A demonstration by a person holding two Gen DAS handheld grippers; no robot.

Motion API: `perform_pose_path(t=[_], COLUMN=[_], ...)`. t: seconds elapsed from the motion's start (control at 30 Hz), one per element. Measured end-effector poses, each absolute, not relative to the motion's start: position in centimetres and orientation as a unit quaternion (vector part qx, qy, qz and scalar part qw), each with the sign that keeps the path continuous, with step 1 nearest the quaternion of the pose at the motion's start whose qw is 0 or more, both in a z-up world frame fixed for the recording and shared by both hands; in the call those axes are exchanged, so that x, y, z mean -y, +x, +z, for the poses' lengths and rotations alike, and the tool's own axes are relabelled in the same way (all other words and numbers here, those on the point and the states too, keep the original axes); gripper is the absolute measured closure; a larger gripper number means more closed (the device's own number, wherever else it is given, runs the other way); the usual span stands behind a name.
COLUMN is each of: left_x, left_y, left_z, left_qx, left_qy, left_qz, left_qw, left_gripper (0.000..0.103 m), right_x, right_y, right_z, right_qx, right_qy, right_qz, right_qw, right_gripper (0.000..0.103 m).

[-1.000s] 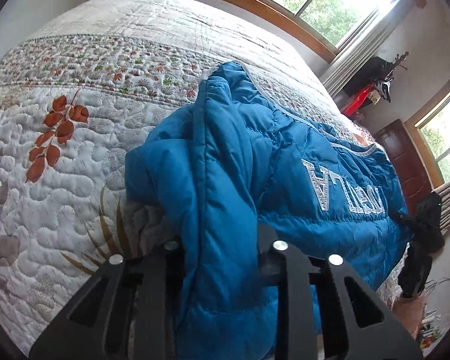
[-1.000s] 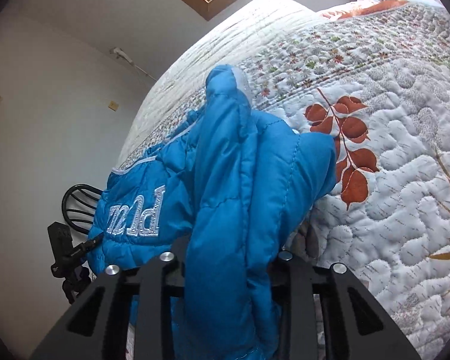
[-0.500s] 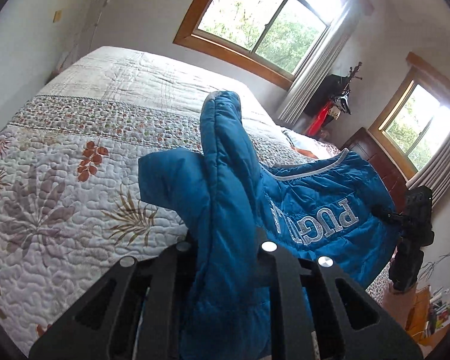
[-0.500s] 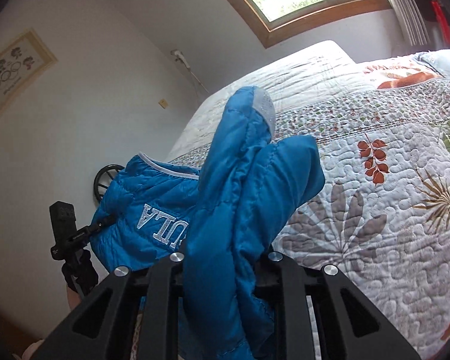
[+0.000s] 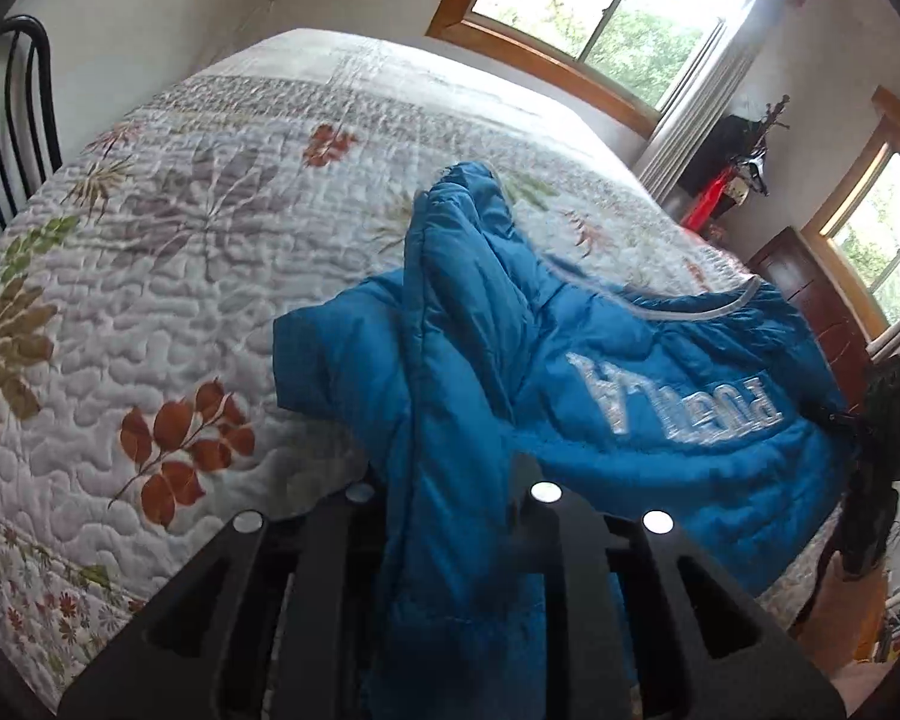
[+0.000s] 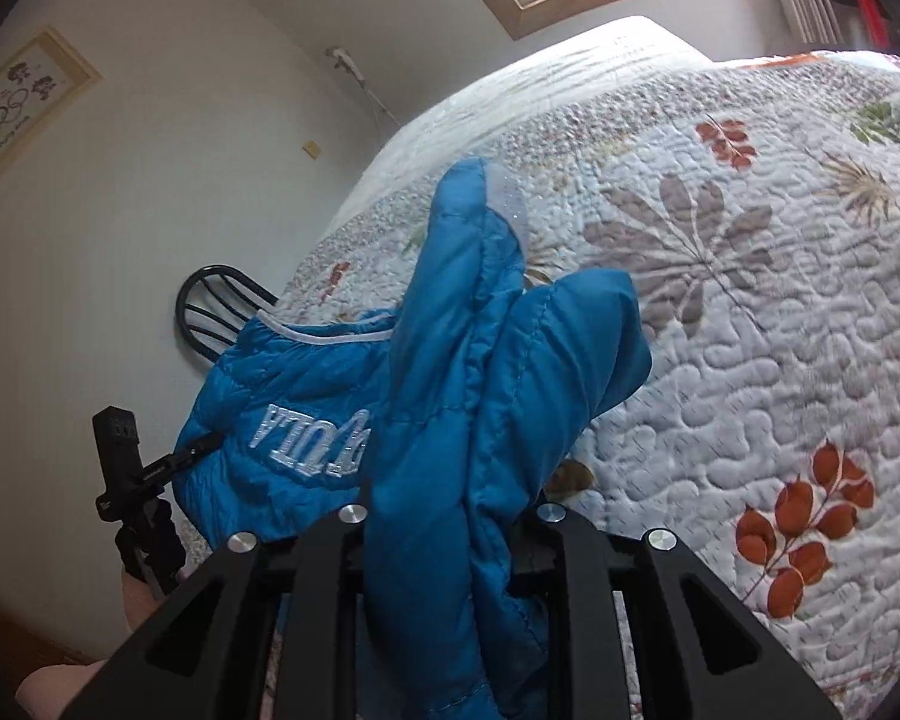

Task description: Fold large clothes

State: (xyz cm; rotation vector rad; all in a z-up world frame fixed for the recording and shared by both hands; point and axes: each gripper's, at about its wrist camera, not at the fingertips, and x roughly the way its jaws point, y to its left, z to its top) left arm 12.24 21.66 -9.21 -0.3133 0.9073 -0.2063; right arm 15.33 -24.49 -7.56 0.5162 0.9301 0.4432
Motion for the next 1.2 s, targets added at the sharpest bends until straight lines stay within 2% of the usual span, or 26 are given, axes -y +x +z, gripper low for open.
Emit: perform_pose_path(t=[0.1,0.2,0.3,0.4,0.53,0.7,0.87,0.97,1.2], left_x=[-22.8,-22.5,-21.9,-22.2,-22.7,-22.9,-20.5,-17.8,-13.5], left_y=[12.4,12.0,11.8,12.0,11.1,8.7,5.7,5.0,5.7], left_z=[-11.8,-12.2,-12.4,-12.2,-10.7,-7.5,-2.9,-2.1,-5.9], left_qx=[-0.433,-0.426,-0.418,-0.424,-0.428,-0.401,-0.332,-0.339,-0.401], left_qy=[-0.169,-0.171,-0.148,-0.166,-0.169,-0.159,-0.119,-0.107,-0.072], left_qz=[-0.108,-0.107,-0.097,-0.096,-0.078,-0.046,-0.034,-0.061,-0.064], left_qw=[0.879,0.882,0.891,0.885,0.885,0.901,0.935,0.933,0.911], left_gripper=[0.073,0.070,0.067,0.067,0.065,0.064,0.066,0.065,0.066], right_x=[25.5,26.9,27.1,26.9,26.6,26.1,21.7,19.1,17.7], right_y=[15.7,15.7,15.4,15.5,14.4,10.8,8.7,8.8,9.5], right_z=[-11.7,-14.2,-14.5,-14.0,-11.7,-6.3,-2.4,-2.2,-5.5], right_qx=[-0.463,-0.450,-0.443,-0.448,-0.447,-0.402,-0.383,-0.402,-0.456], right_qy=[0.280,0.336,0.342,0.326,0.272,0.189,0.109,0.073,0.057], right_qz=[0.203,0.228,0.229,0.218,0.153,0.090,0.130,0.139,0.125], right_qw=[0.816,0.796,0.796,0.803,0.838,0.891,0.908,0.902,0.880], right_gripper=[0.074,0.071,0.071,0.067,0.044,0.044,0.049,0.052,0.057])
